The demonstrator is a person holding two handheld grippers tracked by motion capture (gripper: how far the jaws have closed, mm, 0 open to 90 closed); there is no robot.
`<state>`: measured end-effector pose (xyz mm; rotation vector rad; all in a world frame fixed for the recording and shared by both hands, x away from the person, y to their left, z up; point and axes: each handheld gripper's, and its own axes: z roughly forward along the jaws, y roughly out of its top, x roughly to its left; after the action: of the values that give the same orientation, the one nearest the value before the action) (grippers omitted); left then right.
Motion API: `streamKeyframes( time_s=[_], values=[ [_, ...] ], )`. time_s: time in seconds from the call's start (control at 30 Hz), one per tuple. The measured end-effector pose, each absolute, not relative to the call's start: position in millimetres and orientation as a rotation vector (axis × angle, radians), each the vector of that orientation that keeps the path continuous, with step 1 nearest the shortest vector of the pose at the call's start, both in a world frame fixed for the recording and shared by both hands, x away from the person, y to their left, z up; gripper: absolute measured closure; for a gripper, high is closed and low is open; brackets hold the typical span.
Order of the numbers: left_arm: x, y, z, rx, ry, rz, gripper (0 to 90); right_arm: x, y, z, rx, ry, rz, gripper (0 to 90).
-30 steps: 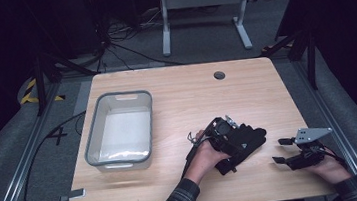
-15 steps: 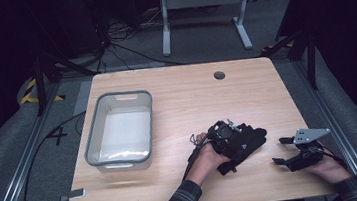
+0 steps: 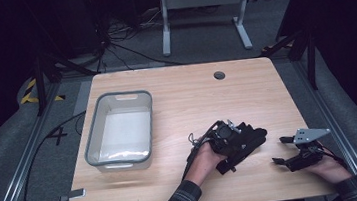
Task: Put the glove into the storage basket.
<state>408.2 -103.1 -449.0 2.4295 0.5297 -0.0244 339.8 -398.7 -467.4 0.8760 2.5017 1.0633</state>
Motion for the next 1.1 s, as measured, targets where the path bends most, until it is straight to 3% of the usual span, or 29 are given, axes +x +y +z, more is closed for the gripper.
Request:
streamKeyframes(
  time_s=[0.23, 1.1],
  values=[
    [411.6, -100.1, -445.7, 2.417, 0.55, -0.074, 70.8, 339.9, -398.8, -467.4, 0.876, 2.503, 1.063, 12.6],
    [415.0, -56.7, -390.5, 2.352, 0.651, -0.022, 71.5, 339.9, -398.7, -467.4, 0.877, 2.502, 1.064, 12.6]
  ],
)
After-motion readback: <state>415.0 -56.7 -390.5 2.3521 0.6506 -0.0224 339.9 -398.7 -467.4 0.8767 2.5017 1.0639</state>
